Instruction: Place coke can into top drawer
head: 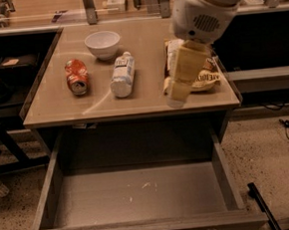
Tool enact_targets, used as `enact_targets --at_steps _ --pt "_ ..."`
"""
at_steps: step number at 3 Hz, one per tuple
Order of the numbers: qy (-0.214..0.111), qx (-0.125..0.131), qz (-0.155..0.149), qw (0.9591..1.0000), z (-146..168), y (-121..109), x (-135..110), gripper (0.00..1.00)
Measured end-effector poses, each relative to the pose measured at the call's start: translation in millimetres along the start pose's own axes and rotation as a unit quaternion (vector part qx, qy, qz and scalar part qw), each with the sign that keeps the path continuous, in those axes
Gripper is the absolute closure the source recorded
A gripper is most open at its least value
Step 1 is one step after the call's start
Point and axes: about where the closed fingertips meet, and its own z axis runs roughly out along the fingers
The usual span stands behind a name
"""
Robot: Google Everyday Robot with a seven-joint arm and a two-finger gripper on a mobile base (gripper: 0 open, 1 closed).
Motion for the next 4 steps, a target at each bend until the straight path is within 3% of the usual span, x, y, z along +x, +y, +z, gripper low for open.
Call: enact_targets --at_steps 1,2,4 --pt "-0.02 -0.006 -0.019 0.9996 17 -19 -50 0.0" --pt "-0.029 -0.033 -0.031 0.9985 35 -33 -95 0.0" --pt "-0.051 -0.037 -0.035 0.9974 49 -36 -121 0.0"
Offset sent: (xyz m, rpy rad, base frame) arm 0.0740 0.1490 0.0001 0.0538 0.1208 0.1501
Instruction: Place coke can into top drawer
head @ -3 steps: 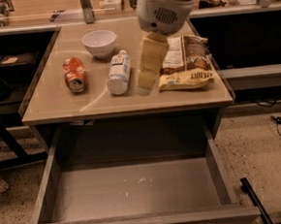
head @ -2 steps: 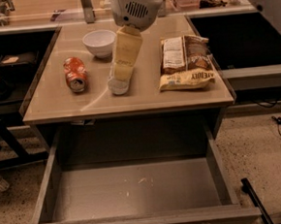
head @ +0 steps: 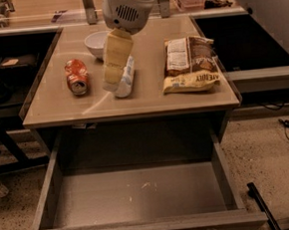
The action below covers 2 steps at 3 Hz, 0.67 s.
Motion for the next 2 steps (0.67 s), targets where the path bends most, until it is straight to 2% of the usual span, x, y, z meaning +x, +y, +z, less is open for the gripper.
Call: enact_targets --at_steps 1,2 --pt "-0.008 -0.011 0.009 0.9999 23 -10 -33 0.0" --pt "0.015 -0.021 0.035 0.9991 53 -22 -66 0.0"
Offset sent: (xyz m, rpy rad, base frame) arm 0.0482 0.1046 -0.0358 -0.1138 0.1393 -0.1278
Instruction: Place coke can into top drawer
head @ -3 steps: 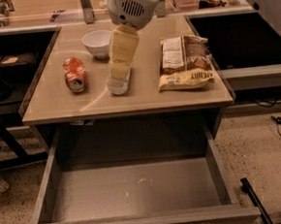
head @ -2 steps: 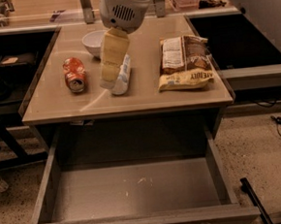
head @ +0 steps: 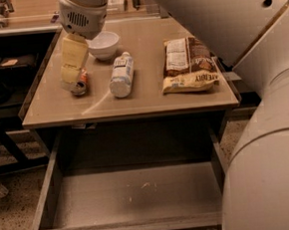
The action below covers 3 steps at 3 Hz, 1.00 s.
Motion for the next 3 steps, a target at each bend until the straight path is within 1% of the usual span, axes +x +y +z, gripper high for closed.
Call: enact_targets --at_steps 1,2,3 --pt "-0.001 0.0 0.0 1.0 2 -1 -1 0.0" --pt "0.002 -0.018 0.027 0.9995 31 -17 -15 0.0" --pt "0.02 -0.034 0.064 0.9972 68 -41 -26 0.0"
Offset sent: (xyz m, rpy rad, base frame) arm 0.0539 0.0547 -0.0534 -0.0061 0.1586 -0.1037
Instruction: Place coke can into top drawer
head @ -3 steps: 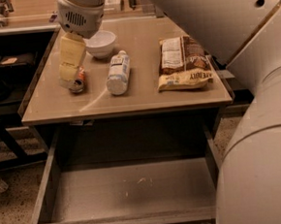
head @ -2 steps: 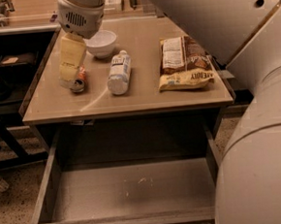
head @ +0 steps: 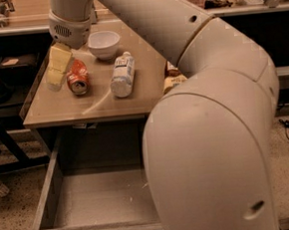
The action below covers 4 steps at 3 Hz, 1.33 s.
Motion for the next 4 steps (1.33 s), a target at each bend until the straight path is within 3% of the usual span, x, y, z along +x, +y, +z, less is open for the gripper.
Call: enact_targets --at_steps 2,4 --pt "0.033 -0.005 0.051 0.9981 50 -46 -18 0.0" --pt "0.044 -0.011 0.11 0.9929 86 -81 -8 0.0"
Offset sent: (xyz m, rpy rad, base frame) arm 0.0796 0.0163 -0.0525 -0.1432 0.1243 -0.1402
